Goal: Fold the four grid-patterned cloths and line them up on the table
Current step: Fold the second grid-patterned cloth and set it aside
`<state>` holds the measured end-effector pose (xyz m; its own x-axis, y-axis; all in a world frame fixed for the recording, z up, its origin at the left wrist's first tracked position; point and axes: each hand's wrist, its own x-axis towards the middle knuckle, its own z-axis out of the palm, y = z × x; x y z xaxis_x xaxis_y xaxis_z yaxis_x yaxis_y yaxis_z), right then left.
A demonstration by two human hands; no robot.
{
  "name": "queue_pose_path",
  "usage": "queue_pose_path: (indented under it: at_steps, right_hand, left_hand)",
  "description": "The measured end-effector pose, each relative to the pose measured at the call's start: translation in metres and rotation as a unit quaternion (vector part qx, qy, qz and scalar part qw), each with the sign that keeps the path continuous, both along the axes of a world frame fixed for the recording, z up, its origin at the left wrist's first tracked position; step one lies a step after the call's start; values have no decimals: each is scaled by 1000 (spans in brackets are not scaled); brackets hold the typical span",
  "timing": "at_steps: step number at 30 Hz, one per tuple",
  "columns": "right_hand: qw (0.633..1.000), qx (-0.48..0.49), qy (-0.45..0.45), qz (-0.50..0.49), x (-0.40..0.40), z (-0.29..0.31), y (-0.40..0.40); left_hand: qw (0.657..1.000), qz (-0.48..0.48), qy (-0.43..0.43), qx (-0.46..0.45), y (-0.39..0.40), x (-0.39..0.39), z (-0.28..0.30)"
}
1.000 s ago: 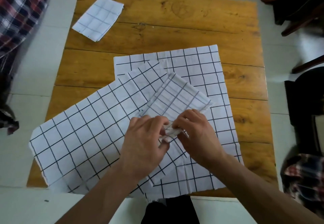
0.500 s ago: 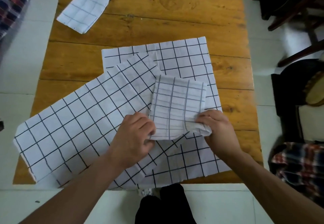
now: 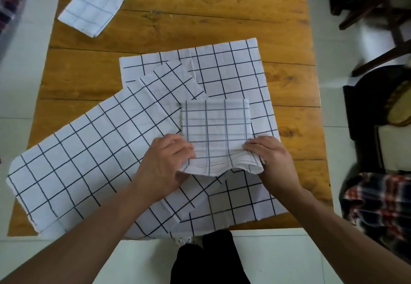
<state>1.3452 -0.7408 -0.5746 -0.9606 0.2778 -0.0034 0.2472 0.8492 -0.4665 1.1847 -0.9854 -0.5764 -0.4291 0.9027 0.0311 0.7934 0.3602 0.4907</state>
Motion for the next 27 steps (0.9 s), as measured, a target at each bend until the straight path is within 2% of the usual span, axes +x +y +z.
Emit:
queue_pose_path:
  at_steps: [8, 13, 17, 22, 27]
  right_hand:
    - [1000, 2, 3, -15, -1, -1, 4]
    - [997, 2, -3, -71, -4, 6, 2]
    - [989, -55, -26, -135, -13, 11, -1]
    - [972, -129, -47, -188, -25, 9, 3]
    - [965, -150, -69, -203, -33, 11, 5]
  left_hand:
    - [994, 84, -56, 40, 5, 1, -5]
    - [980, 173, -92, -33, 11, -1, -5]
    - [952, 261, -148, -54, 20, 1, 4]
    - [943, 279, -174, -48, 27, -1, 0]
    - [933, 320, -159, -33, 38, -3, 2]
